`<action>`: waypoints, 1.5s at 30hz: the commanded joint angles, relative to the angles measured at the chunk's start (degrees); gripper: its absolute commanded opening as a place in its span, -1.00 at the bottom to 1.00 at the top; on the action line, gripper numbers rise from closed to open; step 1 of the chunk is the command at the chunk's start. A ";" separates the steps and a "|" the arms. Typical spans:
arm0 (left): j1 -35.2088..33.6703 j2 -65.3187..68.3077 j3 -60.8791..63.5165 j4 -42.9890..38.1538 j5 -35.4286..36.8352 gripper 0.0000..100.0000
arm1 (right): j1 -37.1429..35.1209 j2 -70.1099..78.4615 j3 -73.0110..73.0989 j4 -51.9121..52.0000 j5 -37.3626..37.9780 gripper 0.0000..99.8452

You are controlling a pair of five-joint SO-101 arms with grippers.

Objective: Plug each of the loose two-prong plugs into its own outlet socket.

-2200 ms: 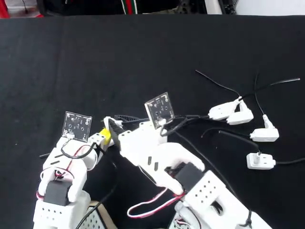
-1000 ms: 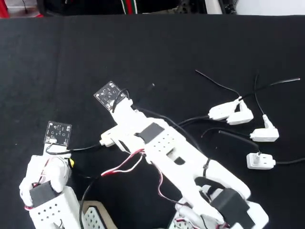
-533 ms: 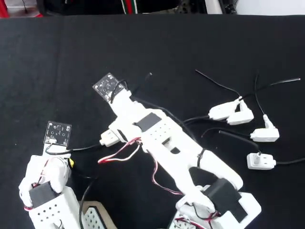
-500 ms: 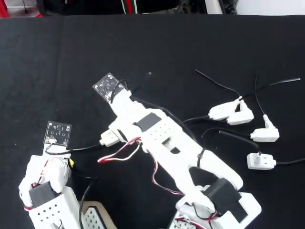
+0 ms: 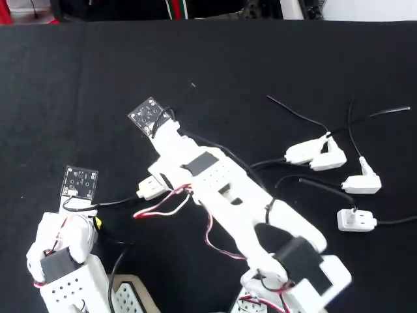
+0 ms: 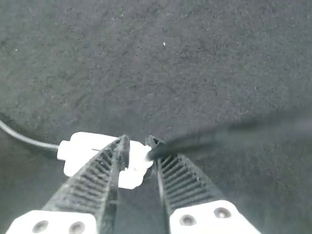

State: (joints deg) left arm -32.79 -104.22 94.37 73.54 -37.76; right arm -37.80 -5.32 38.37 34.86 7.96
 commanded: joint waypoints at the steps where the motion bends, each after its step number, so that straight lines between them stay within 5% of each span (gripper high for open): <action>1: -0.48 -0.18 -0.40 -0.09 -0.18 -0.55 | -0.79 2.07 -2.24 0.26 -1.14 -0.98; 24: -0.57 -0.18 0.13 -0.09 -0.18 -0.55 | -3.78 2.07 4.88 5.80 -18.73 -0.98; 45: -0.57 -0.18 0.13 -0.18 -0.18 -0.55 | -0.44 0.92 5.58 8.70 -20.31 -0.97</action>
State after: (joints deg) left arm -32.79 -104.22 94.64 73.54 -37.76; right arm -38.15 -4.18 39.69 40.31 -12.00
